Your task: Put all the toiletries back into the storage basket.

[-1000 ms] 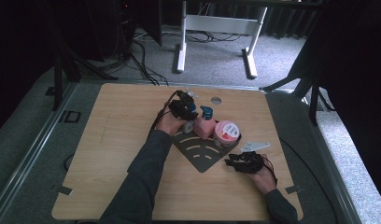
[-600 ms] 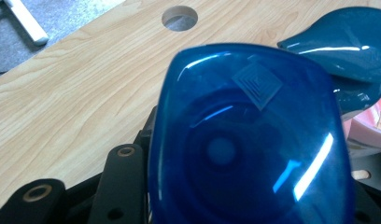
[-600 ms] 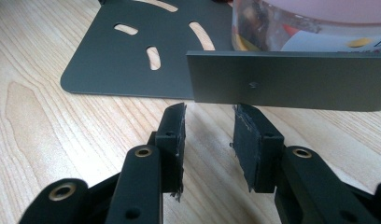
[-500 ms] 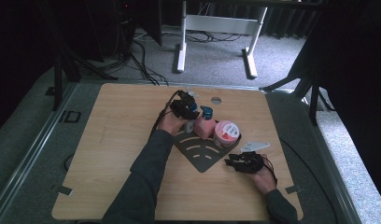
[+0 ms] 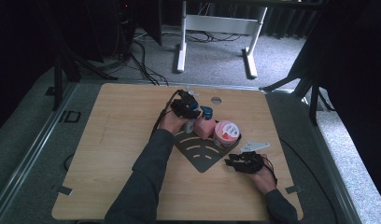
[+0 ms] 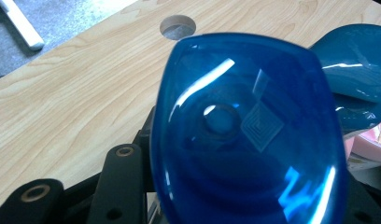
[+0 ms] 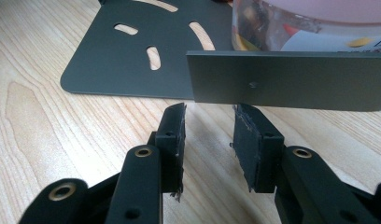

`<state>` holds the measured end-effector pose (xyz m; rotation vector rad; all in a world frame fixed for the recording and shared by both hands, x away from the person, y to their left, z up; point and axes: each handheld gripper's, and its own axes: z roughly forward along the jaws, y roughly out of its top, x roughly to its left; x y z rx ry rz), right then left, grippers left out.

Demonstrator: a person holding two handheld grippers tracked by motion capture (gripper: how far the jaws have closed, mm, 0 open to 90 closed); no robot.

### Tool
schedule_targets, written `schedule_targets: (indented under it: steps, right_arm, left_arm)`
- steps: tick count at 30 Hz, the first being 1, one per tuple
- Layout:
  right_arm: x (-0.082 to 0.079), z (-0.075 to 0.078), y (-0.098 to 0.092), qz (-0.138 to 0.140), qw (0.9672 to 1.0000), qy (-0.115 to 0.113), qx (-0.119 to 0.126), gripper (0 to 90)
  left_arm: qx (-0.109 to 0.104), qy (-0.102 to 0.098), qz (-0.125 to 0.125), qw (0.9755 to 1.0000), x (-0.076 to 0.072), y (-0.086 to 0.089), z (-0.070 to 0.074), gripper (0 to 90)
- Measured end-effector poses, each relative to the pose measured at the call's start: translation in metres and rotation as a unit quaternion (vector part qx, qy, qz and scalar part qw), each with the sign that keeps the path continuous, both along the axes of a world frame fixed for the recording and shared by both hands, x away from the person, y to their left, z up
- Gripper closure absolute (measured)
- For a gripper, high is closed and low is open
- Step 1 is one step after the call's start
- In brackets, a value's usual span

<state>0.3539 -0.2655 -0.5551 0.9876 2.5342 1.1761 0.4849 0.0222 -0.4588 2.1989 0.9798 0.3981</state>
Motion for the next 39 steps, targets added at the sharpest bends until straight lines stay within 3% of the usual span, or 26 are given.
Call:
schedule_targets:
  steps: [9, 15, 30, 39]
  right_arm:
    - [0.000, 0.000, 0.000, 0.000, 1.0000, 0.000, 0.000, 63.6]
    - [0.000, 0.000, 0.000, 0.000, 1.0000, 0.000, 0.000, 63.5]
    - [0.000, 0.000, 0.000, 0.001, 1.0000, 0.000, 0.001, 63.0]
    - [0.000, 0.000, 0.000, 0.001, 1.0000, 0.001, 0.001, 63.0]
  left_arm:
    - [-0.013, 0.013, 0.007, 0.9998, -0.001, 0.006, 0.006, 48.5]
    - [-0.003, 0.011, 0.005, 0.9999, -0.006, 0.008, 0.008, 40.3]
    - [0.023, -0.008, 0.000, 0.9997, -0.036, 0.018, 0.026, 35.2]
    - [0.011, -0.011, 0.006, 0.9999, -0.053, 0.036, 0.025, 33.9]
